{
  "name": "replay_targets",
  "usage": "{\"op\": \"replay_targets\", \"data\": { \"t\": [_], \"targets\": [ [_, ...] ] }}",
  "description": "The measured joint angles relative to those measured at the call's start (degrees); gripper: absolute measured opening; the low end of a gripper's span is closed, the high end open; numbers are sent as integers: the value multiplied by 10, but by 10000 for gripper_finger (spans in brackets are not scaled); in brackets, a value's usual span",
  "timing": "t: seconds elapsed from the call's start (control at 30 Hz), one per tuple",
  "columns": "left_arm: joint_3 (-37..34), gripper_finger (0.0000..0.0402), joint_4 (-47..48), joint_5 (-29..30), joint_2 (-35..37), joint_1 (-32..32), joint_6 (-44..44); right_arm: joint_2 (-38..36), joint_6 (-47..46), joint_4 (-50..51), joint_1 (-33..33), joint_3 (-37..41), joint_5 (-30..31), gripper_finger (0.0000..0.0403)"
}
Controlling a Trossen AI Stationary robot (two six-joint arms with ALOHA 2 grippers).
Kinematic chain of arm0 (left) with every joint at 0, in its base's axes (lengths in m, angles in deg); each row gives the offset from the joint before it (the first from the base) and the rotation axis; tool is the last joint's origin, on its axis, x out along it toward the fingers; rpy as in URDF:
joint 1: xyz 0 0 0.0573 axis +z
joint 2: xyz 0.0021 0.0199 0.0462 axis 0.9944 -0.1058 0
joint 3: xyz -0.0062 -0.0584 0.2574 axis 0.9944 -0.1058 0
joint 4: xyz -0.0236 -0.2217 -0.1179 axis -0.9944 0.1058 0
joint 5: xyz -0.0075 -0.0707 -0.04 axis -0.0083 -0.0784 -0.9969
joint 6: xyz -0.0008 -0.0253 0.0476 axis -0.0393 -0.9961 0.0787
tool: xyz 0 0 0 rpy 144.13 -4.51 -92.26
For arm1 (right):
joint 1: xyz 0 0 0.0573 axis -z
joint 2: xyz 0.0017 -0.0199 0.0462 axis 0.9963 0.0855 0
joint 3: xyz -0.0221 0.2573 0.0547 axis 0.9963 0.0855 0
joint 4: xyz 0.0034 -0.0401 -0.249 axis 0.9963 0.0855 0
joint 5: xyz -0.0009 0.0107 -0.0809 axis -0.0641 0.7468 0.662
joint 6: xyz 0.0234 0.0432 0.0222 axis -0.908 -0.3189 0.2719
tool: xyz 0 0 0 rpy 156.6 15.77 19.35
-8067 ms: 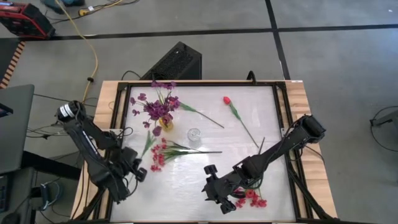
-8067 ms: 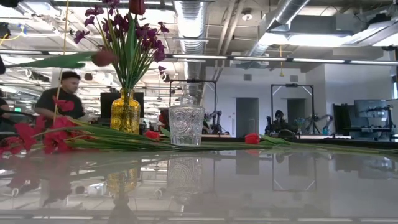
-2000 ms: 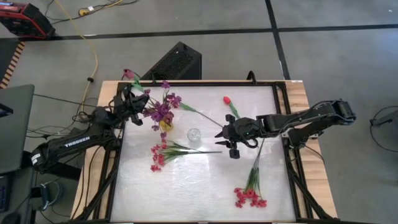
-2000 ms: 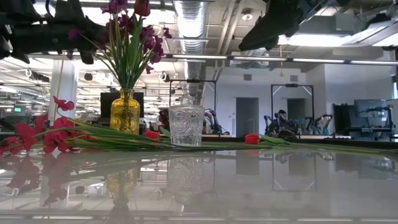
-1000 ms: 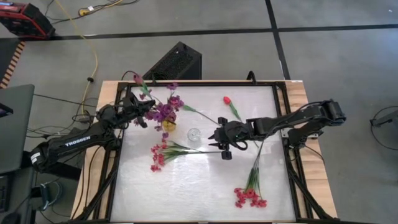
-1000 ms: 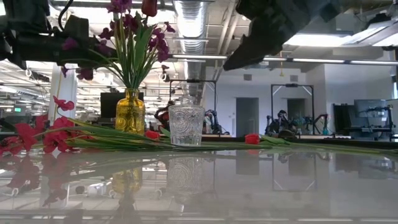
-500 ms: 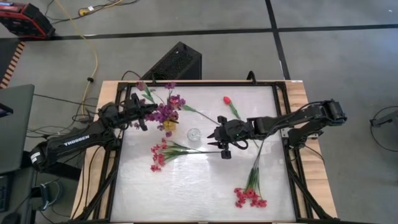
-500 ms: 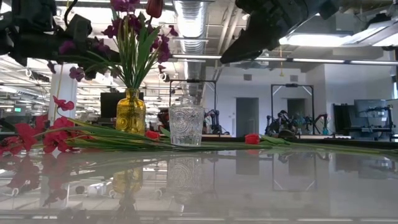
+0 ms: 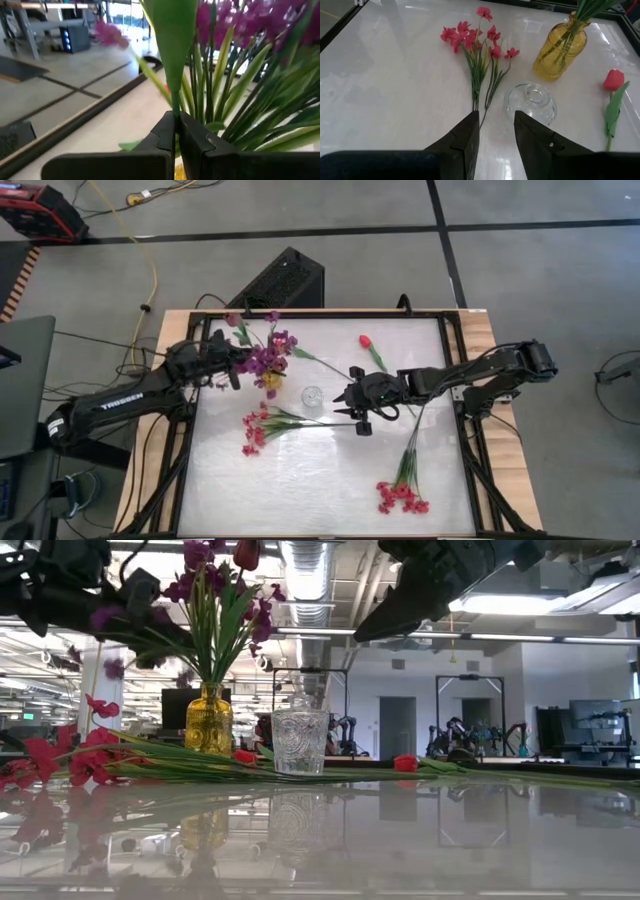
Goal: Sort flowers into vase by color
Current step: Put the dark red tulip into the yellow vase
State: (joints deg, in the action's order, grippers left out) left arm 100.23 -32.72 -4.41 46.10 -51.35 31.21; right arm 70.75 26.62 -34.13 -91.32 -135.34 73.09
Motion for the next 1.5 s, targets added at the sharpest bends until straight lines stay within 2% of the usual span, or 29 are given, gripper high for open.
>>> {"op": "replay_targets", "data": {
  "t": [0.3, 0.53, 0.67, 0.87, 1.1, 1.5],
  "targets": [
    [0, 0, -10, -3, -56, 0, -6, 0, 0, 0, 0, 0, 0, 148],
    [0, 2, -24, -12, -53, 0, -6, 0, 0, 2, 0, 0, 0, 148],
    [6, 19, -21, -8, -52, 0, -3, 0, 0, 2, 0, 0, 0, 148],
    [51, 76, 67, 26, -52, 0, 9, 0, 0, 3, -1, 1, -1, 148],
    [135, 131, 234, 55, -52, 0, 31, 0, 2, 3, -1, 1, -1, 148],
    [275, 143, 447, 59, -52, 0, -24, 0, 2, 19, 0, 1, -1, 148]
  ]
}}
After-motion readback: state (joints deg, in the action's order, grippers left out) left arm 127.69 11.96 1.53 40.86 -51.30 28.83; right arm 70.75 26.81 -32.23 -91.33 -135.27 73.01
